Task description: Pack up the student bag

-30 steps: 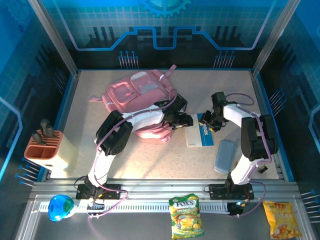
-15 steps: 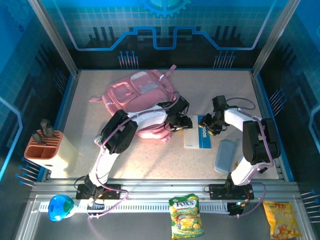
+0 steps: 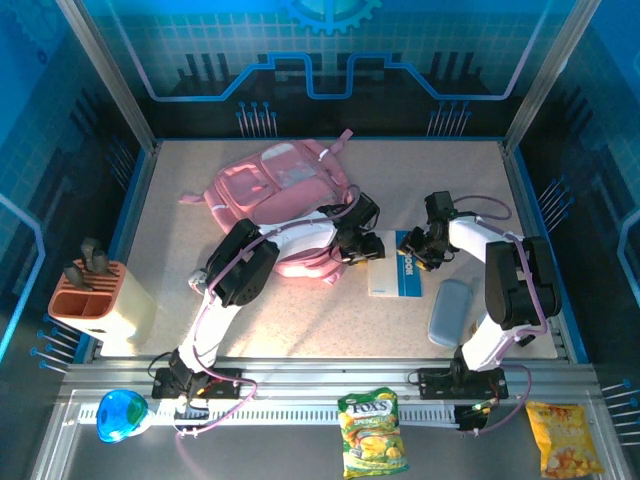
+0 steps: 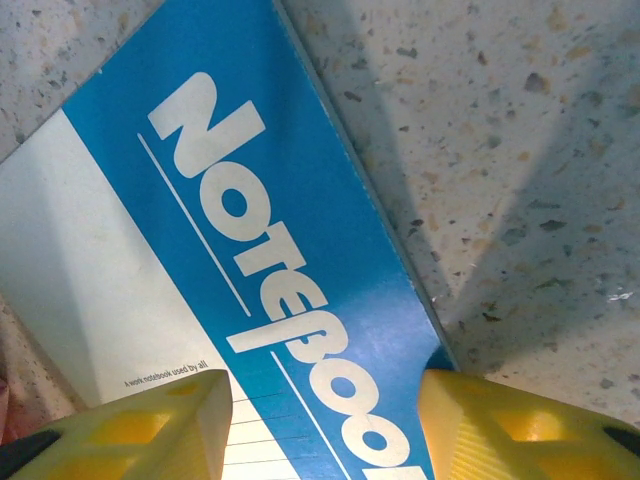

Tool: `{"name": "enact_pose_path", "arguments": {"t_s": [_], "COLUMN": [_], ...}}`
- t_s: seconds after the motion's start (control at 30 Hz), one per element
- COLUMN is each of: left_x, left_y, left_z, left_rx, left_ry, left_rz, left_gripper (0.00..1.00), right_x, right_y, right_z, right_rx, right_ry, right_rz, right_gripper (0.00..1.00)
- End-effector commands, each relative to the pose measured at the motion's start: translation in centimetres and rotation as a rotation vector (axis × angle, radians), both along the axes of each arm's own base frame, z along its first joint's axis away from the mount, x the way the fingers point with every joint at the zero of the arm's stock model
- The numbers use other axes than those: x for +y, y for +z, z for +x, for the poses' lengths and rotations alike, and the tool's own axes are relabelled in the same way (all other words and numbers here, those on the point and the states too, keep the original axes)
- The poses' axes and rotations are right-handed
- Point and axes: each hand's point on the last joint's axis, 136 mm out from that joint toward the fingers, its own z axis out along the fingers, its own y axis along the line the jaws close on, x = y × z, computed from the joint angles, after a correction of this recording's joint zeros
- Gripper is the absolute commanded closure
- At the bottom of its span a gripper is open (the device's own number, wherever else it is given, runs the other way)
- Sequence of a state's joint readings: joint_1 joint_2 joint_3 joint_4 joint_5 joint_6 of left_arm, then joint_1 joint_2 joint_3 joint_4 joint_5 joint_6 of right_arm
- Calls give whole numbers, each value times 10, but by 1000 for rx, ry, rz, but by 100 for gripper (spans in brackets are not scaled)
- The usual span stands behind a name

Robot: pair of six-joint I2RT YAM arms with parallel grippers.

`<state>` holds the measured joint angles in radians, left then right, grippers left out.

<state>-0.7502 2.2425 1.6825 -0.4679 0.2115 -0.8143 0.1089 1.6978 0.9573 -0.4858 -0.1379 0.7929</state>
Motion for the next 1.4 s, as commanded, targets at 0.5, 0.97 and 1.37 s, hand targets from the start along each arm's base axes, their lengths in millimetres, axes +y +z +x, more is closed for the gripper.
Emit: {"name": "enact_pose_path", "arguments": {"t_s": [0.5, 0.97, 1.37], "left_x": [-35, -32, -14], "left_y": [51, 53, 74], "left_z": [-9, -10, 7], "left_rx": [-62, -71, -142], "left_ry": [-112, -97, -64], "left_rz": [-272, -279, -240], "left_gripper": [66, 73, 98], "right_x": [1, 1, 3], "right_y": [-15, -14, 9], "right_z": [-20, -19, -7], "right_rx": [95, 90, -21], "right_ry": [-21, -35, -34], "right_rz": [21, 23, 65], "right_gripper": [46, 48, 46]}}
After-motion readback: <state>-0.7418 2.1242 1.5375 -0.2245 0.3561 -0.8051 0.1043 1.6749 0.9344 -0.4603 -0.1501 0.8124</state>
